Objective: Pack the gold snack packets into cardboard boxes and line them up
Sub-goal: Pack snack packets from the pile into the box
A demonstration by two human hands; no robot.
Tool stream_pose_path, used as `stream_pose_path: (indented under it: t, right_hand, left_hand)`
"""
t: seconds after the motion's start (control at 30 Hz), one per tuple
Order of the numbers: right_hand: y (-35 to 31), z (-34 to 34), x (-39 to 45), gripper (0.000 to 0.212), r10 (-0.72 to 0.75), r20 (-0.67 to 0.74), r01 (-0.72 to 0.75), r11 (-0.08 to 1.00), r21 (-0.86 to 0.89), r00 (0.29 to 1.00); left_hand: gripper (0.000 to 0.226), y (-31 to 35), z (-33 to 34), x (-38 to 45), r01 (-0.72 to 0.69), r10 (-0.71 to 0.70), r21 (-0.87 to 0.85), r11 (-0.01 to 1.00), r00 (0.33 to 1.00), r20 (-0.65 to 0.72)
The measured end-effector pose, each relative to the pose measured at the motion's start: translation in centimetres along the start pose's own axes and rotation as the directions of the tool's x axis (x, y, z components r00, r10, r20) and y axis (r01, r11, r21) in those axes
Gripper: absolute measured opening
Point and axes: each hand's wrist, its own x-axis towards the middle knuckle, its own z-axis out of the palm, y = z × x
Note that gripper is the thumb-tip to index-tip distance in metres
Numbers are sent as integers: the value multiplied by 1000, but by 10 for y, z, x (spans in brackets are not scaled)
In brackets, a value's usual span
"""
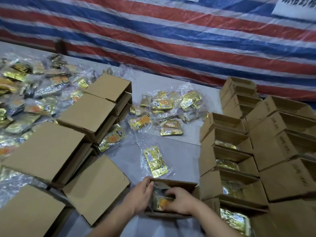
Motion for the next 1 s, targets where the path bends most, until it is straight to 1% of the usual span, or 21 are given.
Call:
stream_pose_path:
  t: [0.03, 0.07, 0.1, 0.13, 0.17, 0.2, 0.23, 0.27, 0.3, 0.37, 0.43, 0.53, 0.57, 0.63, 0.7, 0.73, 0.8, 0.83, 0.9, 0.97, 1.0]
  right_hand:
    - [-2, 4, -2, 21, -24, -41, 21, 998, -63, 999]
    - [-6, 6, -6, 20, -23, -26, 20, 993, -113, 999]
    - [-10, 10, -7, 25, -8, 21, 11, 991, -132, 1000]
    - [-14, 14, -8, 28, 22, 102, -8, 991, -133, 995]
    - [-17, 19, -7, 32, 15, 168, 8, 991, -133, 986]
    - [-19, 23, -5, 44, -8, 215, 41, 988, -151, 977]
    - [-21, 26, -4, 52, -36, 238, 79, 982, -174, 971]
    - [-23, 29, -4, 55, -26, 253, 73, 981, -181, 967]
    - [-23, 31, -3, 55, 12, 266, 35, 985, -170, 964]
    - [-23, 33, -4, 54, 77, 249, -46, 991, -128, 966]
    - [-22, 31, -8, 50, 98, 216, -81, 993, -86, 972]
    - [-19, 18, -11, 34, 122, 44, -118, 989, -91, 992]
    - [-17, 14, -13, 35, 134, 6, -132, 986, -104, 991]
    - [-14, 9, -15, 46, 160, 29, -155, 981, -118, 987]
    - [-17, 5, -16, 53, 191, 91, -184, 979, -85, 977]
    - [-18, 4, -17, 55, 192, 109, -186, 980, -66, 975]
    - [-20, 5, -20, 54, 158, 89, -153, 986, -62, 983]
    - [-19, 5, -23, 52, 144, 42, -140, 987, -81, 989]
    - [-15, 1, -34, 40, 81, -163, -96, 992, -88, 983]
    - [-8, -7, -50, 23, -48, -379, -22, 984, -177, 924]
    - [-4, -12, -59, 16, -126, -477, 16, 973, -228, 870]
  left_hand:
    - [22, 1, 1, 0, 0, 0, -2, 1000, 1000, -3]
    - [23, 2, 1, 0, -4, 4, 0, 1000, 1000, 2]
    - [24, 3, 3, 0, -5, 5, 7, 1000, 1000, 15]
    - [25, 4, 5, 0, -1, 1, 19, 1000, 1000, 29]
    - [26, 6, 7, -1, 4, -5, 32, 999, 999, 38]
    - [26, 7, 9, -1, 4, -5, 39, 999, 999, 36]
    - [24, 7, 11, -1, 1, -2, 40, 999, 1000, 28]
    - [20, 7, 12, -2, -2, 2, 39, 999, 1000, 20]
    - [16, 8, 13, -3, -6, 5, 37, 999, 1000, 16]
    - [14, 8, 13, -5, -3, 2, 31, 1000, 1000, 16]
    - [17, 8, 12, -6, 20, -21, 22, 1000, 1000, 19]
    - [16, 10, 12, -6, 33, -33, 17, 999, 999, 11]
    - [15, 11, 11, -6, 38, -38, 21, 999, 999, 6]
    - [13, 14, 11, -7, 60, -60, 42, 997, 998, -1]
    - [17, 16, 12, -9, 90, -90, 56, 994, 996, -6]
    - [18, 16, 12, -8, 105, -104, 51, 993, 994, -11]
    - [19, 18, 13, -7, 137, -137, 28, 990, 990, -29]
    - [17, 20, 13, -7, 153, -152, 15, 988, 987, -44]
    - [13, 29, 13, -6, 166, -166, 0, 986, 983, -84]
    - [16, 36, 14, -9, 174, -174, -13, 985, 977, -119]
    - [18, 39, 12, -11, 176, -174, 0, 984, 976, -133]
